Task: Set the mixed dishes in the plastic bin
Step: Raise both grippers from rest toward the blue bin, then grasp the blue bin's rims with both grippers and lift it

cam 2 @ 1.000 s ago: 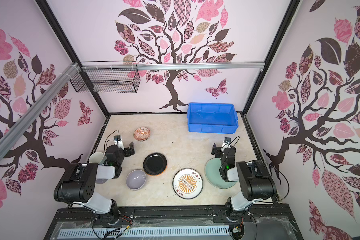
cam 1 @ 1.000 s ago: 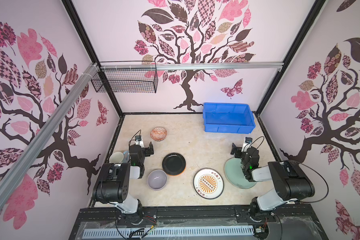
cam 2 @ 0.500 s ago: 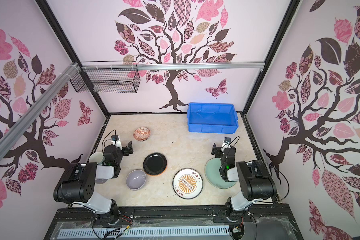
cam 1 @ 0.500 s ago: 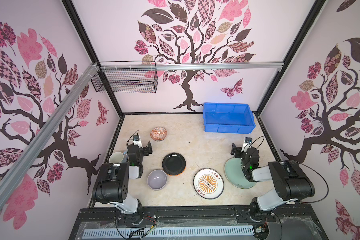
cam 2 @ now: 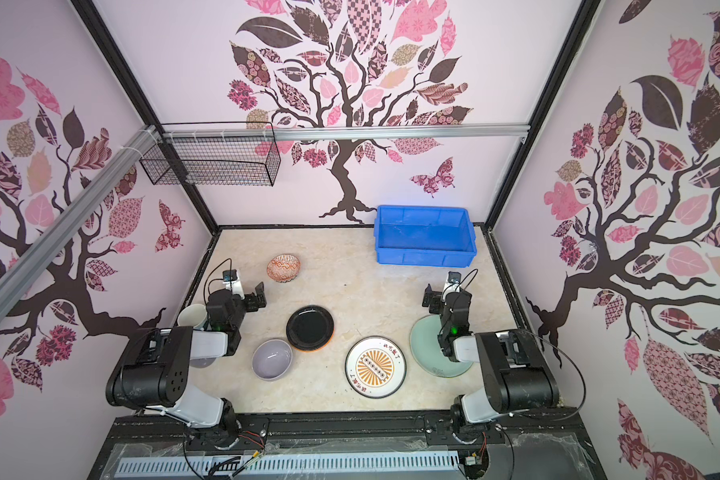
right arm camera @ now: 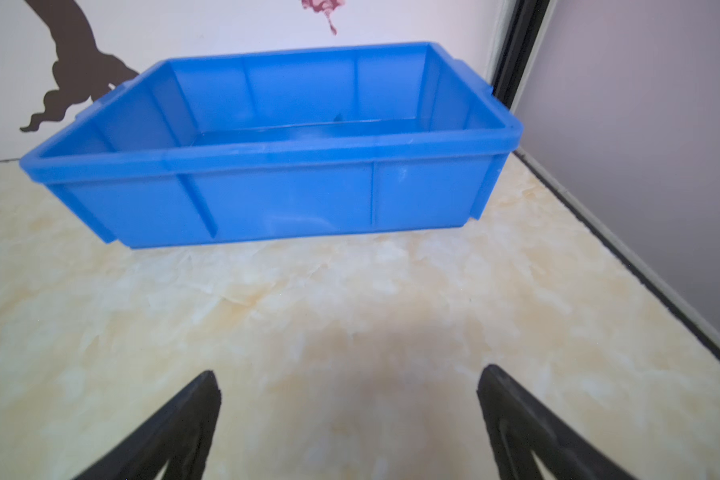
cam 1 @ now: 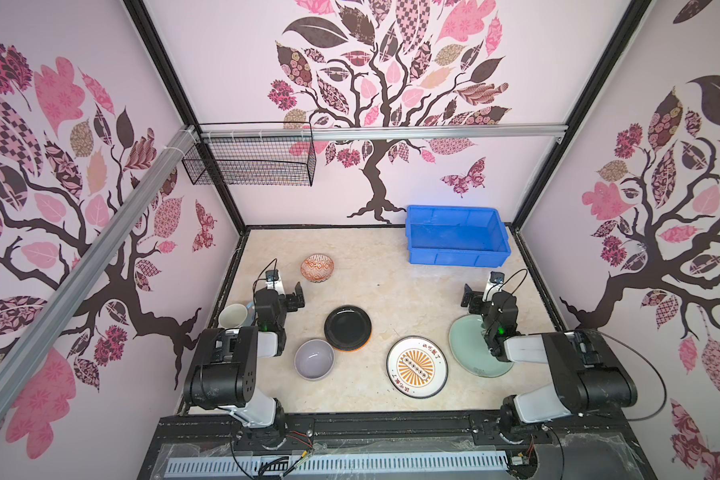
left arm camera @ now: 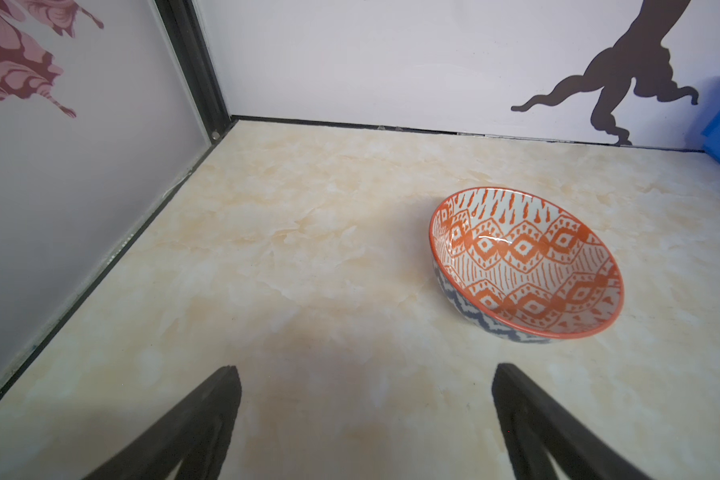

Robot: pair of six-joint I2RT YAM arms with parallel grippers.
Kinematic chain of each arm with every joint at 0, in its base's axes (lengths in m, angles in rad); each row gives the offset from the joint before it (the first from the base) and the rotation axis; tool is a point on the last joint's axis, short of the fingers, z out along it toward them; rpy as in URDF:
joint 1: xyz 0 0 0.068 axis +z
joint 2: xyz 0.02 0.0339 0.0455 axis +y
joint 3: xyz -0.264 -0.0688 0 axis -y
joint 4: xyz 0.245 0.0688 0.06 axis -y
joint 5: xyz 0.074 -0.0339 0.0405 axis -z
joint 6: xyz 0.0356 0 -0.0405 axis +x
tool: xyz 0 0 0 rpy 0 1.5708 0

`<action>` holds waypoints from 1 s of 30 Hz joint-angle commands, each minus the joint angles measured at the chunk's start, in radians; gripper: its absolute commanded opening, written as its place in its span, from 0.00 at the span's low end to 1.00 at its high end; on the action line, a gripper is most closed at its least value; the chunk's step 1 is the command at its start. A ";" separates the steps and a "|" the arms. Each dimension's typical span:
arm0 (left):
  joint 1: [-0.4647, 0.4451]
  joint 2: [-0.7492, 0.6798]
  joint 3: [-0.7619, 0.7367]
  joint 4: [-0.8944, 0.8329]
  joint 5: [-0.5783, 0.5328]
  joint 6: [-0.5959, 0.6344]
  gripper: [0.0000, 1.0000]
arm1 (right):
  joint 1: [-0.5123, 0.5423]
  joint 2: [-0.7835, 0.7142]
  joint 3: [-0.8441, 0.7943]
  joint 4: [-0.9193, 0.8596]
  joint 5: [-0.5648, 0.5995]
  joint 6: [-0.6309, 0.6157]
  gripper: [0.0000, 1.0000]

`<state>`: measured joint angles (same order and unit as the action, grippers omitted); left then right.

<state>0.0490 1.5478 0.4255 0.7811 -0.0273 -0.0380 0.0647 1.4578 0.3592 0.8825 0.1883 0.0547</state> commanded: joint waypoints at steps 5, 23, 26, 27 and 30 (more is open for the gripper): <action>-0.005 -0.046 0.425 -0.691 0.091 -0.059 0.98 | 0.051 -0.120 0.314 -0.603 0.105 0.150 0.97; -0.509 0.052 0.999 -1.277 -0.005 -0.198 0.98 | 0.168 0.462 1.227 -1.173 -0.103 0.126 0.99; -0.509 -0.043 0.904 -1.294 -0.018 -0.202 0.98 | 0.201 0.550 1.313 -1.199 -0.102 0.102 0.99; -0.509 -0.078 0.873 -1.301 -0.019 -0.200 0.99 | 0.207 0.571 1.327 -1.195 -0.110 0.100 0.98; -0.509 -0.167 0.797 -1.319 -0.037 -0.194 0.98 | 0.224 0.621 1.360 -1.179 -0.131 0.112 0.96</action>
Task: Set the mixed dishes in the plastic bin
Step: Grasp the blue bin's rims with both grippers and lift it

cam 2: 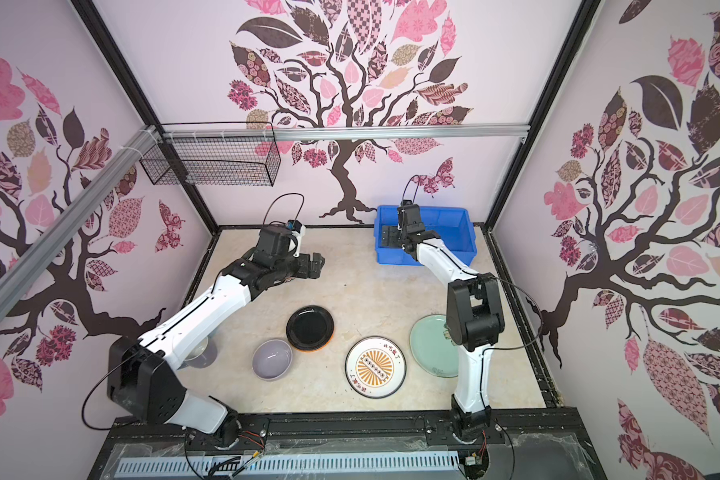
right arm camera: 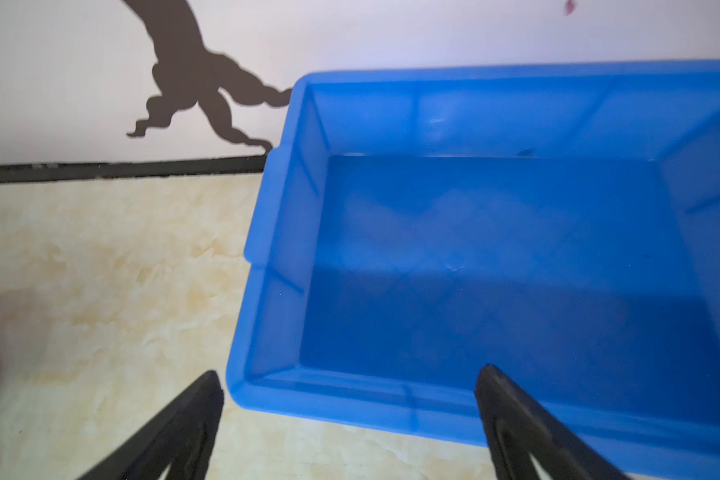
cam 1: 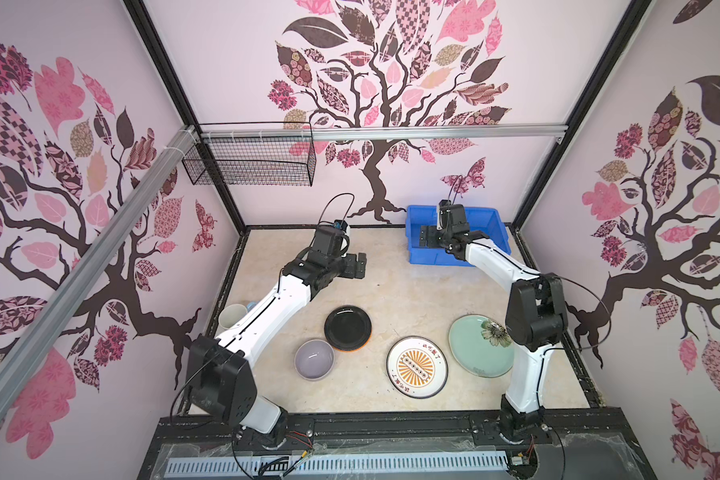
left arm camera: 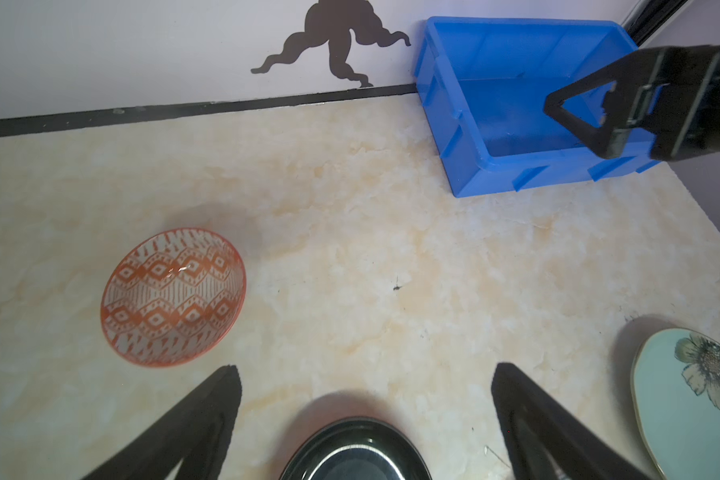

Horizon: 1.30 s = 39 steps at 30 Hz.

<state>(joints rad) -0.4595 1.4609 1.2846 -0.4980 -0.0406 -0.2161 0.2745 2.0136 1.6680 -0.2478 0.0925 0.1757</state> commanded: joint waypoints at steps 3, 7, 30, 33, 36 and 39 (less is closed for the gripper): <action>0.001 -0.139 -0.116 -0.050 -0.056 0.002 0.99 | 0.042 0.139 0.122 -0.068 -0.038 -0.007 0.93; 0.006 -0.171 -0.142 -0.080 -0.127 0.038 0.99 | 0.095 0.244 0.226 -0.104 0.027 -0.027 0.90; 0.067 -0.381 -0.283 -0.175 -0.155 -0.006 0.99 | 0.261 0.370 0.467 -0.399 -0.107 0.159 0.29; 0.080 -0.416 -0.299 -0.190 -0.141 -0.017 0.98 | 0.317 0.339 0.427 -0.395 -0.108 0.216 0.30; 0.086 -0.442 -0.314 -0.207 -0.130 -0.026 0.99 | 0.374 0.324 0.413 -0.396 -0.140 0.254 0.32; 0.086 -0.452 -0.321 -0.227 -0.114 -0.031 0.98 | 0.411 0.306 0.422 -0.412 -0.189 0.273 0.44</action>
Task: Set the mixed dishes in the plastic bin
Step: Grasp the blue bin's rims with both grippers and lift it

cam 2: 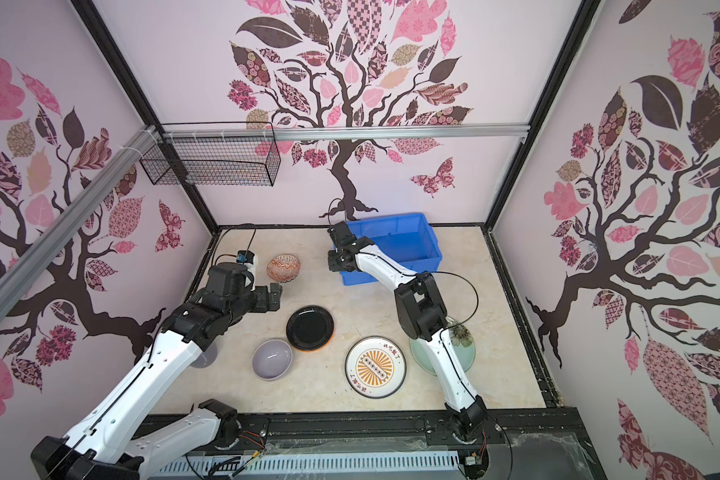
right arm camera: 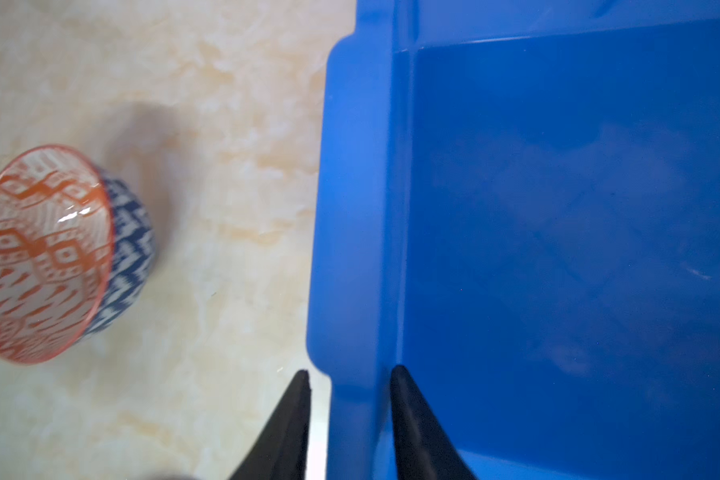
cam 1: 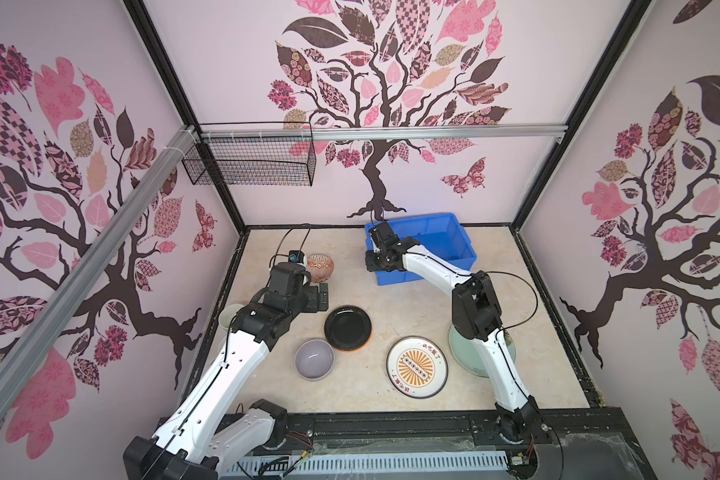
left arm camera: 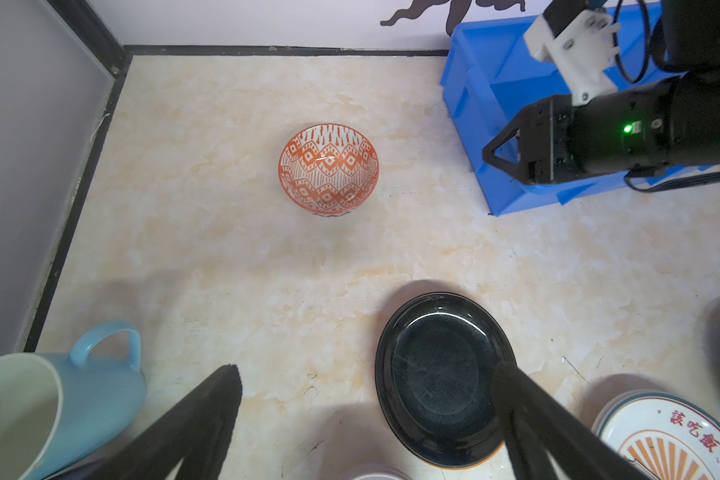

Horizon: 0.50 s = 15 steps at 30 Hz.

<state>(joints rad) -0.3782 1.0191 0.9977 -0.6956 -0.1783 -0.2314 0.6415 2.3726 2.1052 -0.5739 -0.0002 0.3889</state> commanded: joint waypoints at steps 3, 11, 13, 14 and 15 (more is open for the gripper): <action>0.007 -0.010 -0.029 -0.044 0.039 -0.008 0.99 | 0.046 -0.101 0.000 -0.129 -0.080 0.052 0.51; 0.006 0.096 0.062 -0.035 0.085 0.021 0.99 | -0.102 -0.301 -0.064 -0.163 0.205 -0.089 0.74; 0.004 0.145 0.095 -0.027 0.117 0.014 0.99 | -0.168 -0.329 -0.123 -0.134 0.250 -0.101 0.75; 0.003 0.170 0.111 -0.025 0.138 0.010 0.99 | -0.207 -0.337 -0.156 -0.116 0.264 -0.104 0.75; 0.001 0.196 0.127 -0.020 0.154 0.009 0.99 | -0.245 -0.341 -0.180 -0.104 0.268 -0.107 0.76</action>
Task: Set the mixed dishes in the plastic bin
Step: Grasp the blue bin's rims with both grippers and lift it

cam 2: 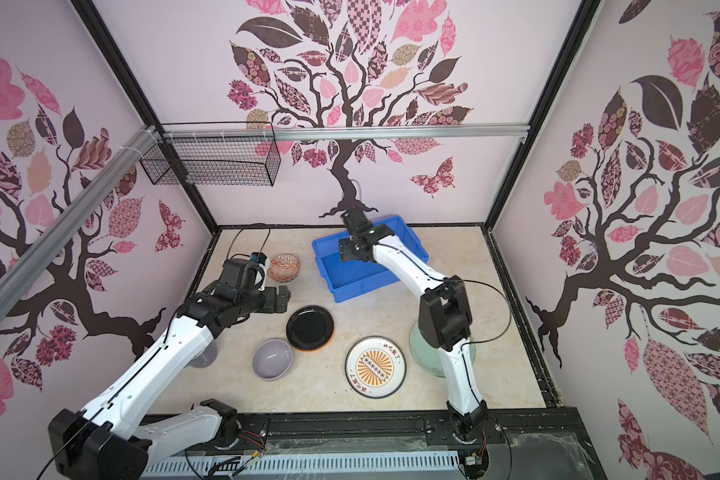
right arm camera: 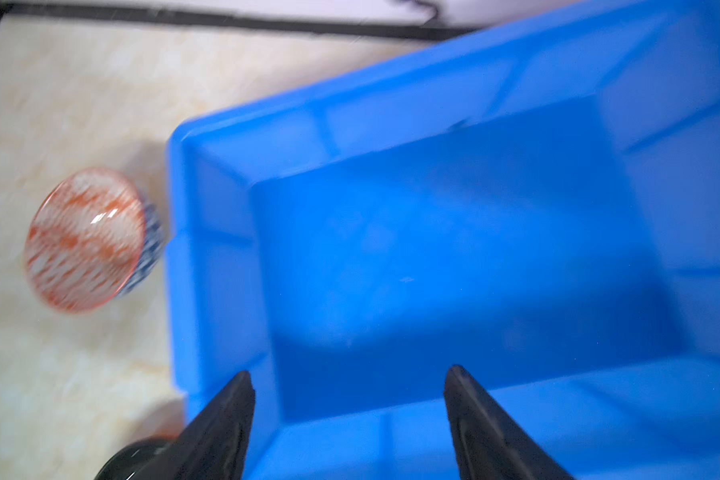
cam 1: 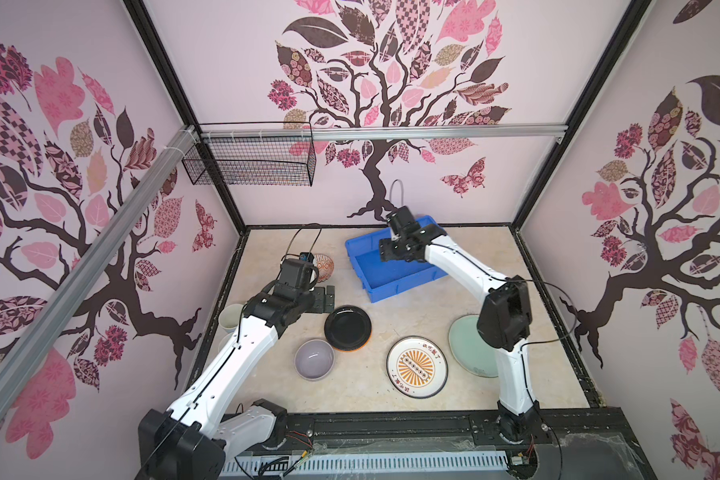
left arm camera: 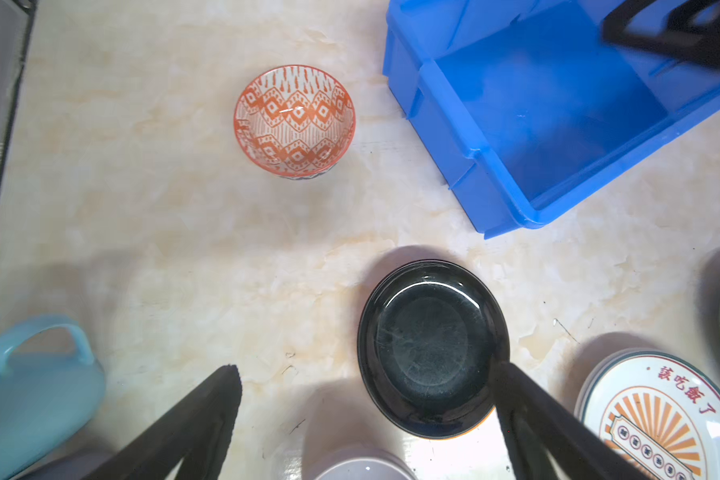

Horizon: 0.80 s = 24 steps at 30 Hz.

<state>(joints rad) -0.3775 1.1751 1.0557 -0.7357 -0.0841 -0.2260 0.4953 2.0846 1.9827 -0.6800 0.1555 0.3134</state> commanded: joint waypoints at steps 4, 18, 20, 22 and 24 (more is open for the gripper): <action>-0.016 0.118 0.124 0.024 0.084 0.005 0.99 | -0.214 -0.048 -0.130 0.056 0.127 -0.052 0.77; -0.057 0.308 0.258 -0.012 0.120 0.008 0.99 | -0.338 0.190 0.037 -0.005 0.026 -0.099 0.70; -0.057 0.314 0.259 -0.011 0.113 0.010 0.99 | -0.339 0.201 0.039 -0.026 0.034 -0.099 0.58; -0.056 0.320 0.258 -0.009 0.107 0.008 0.99 | -0.339 0.201 0.033 -0.056 0.053 -0.105 0.44; -0.057 0.327 0.258 -0.005 0.103 0.004 0.99 | -0.339 0.183 0.019 -0.099 0.060 -0.112 0.34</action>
<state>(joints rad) -0.4320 1.4857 1.2850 -0.7387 0.0277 -0.2279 0.1558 2.2498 1.9873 -0.6868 0.1997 0.2024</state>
